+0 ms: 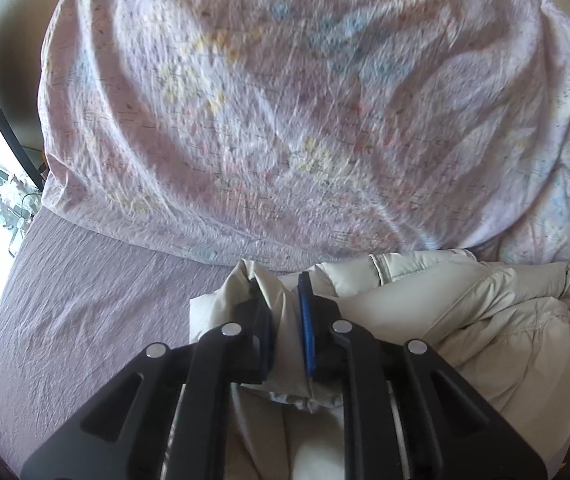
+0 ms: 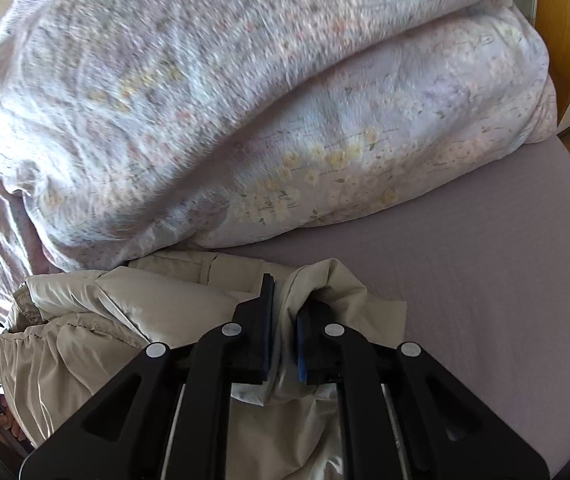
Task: Fold large clothes
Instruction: 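Lift the hem and fold it toward the collar with both grippers, then lower the hem onto the collar and open both grippers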
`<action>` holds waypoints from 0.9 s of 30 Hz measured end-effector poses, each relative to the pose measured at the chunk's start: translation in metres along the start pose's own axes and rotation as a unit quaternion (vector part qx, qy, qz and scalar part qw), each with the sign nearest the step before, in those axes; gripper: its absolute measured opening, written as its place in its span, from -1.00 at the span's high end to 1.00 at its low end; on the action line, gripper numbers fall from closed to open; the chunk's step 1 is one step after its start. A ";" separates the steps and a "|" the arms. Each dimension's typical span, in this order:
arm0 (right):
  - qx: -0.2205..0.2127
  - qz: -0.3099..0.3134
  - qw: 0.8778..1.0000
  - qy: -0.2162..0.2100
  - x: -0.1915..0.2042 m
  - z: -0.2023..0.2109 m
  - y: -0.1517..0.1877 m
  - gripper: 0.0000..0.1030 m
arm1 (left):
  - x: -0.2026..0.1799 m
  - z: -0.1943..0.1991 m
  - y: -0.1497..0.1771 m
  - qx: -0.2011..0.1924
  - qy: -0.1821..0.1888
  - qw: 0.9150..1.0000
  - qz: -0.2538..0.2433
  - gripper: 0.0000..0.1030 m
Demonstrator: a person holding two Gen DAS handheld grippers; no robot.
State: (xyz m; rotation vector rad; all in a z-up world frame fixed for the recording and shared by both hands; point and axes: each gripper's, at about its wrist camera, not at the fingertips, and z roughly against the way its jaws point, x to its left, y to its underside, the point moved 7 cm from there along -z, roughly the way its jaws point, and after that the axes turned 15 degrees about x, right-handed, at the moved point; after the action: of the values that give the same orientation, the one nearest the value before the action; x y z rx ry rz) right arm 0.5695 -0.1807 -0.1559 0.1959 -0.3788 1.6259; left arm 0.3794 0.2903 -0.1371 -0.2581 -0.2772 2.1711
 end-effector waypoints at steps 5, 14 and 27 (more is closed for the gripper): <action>0.011 -0.009 1.000 -0.003 -0.003 -0.009 -0.002 0.83 | -0.003 -0.011 -0.004 0.002 -0.007 1.000 0.002 0.71; 0.033 -0.060 0.994 -0.082 -0.026 0.009 -0.001 0.61 | -0.002 -0.014 -0.006 0.015 0.008 1.000 0.011 0.49; -0.029 0.016 0.998 -0.058 -0.010 0.091 0.028 -0.13 | -0.007 0.049 -0.001 -0.033 0.009 0.999 -0.010 -0.31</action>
State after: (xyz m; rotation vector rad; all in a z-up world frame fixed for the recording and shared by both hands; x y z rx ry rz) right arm 0.5338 -0.2241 -0.0781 0.2414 -0.5206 1.6367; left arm 0.3697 0.2801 -0.0895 -0.3102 -0.3399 2.1413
